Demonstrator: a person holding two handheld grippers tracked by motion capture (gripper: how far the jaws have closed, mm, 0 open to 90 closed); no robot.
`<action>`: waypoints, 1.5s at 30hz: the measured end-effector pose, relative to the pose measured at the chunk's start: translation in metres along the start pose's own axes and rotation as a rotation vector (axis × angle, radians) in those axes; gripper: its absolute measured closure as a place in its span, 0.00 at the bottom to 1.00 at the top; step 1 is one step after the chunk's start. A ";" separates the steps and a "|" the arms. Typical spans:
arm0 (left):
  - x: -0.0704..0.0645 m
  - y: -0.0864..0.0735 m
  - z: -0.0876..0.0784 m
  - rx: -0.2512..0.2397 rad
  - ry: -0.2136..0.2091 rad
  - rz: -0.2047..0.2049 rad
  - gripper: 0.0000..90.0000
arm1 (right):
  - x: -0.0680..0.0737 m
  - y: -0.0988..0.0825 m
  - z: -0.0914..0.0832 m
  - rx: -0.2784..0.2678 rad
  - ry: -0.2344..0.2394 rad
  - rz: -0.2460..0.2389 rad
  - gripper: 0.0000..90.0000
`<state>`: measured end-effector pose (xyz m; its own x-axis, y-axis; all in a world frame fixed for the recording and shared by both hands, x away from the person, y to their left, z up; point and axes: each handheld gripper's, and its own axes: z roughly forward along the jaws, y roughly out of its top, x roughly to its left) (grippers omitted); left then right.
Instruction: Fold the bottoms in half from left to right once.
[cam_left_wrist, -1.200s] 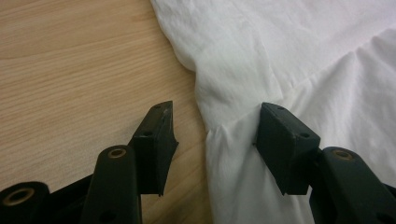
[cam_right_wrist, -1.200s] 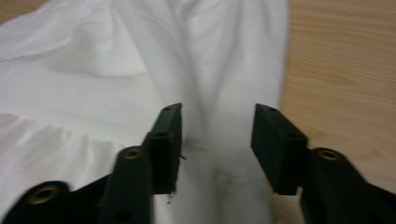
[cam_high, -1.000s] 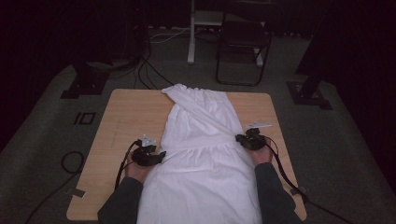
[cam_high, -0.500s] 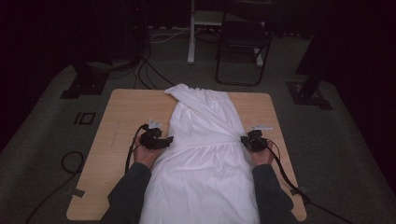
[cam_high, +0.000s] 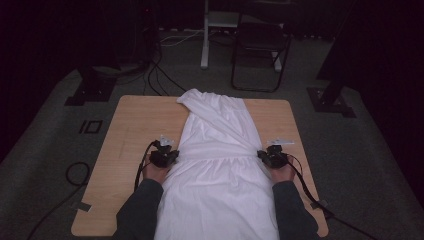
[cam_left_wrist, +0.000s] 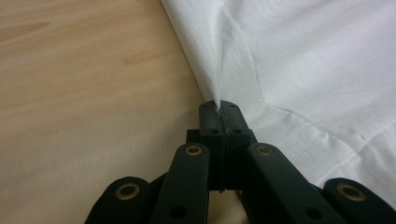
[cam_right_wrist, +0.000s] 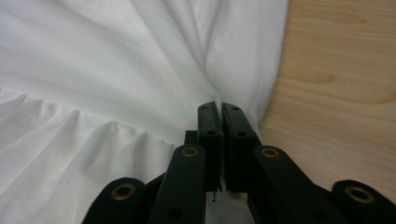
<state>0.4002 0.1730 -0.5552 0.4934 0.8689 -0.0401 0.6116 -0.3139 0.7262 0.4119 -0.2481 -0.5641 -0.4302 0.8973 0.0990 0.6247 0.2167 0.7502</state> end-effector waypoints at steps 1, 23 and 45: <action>-0.001 -0.003 -0.002 -0.001 -0.003 0.003 1.00 | 0.002 -0.002 -0.002 0.002 0.005 -0.004 0.96; -0.026 -0.054 -0.055 -0.073 -0.054 0.011 0.64 | 0.036 -0.039 -0.060 0.004 0.103 -0.066 0.47; -0.035 -0.048 -0.037 -0.044 -0.022 0.077 0.65 | 0.042 0.054 0.009 0.000 -0.103 -0.178 0.99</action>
<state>0.3306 0.1716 -0.5638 0.5519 0.8339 0.0018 0.5441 -0.3616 0.7571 0.4341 -0.1954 -0.5252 -0.4650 0.8793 -0.1026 0.5446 0.3755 0.7500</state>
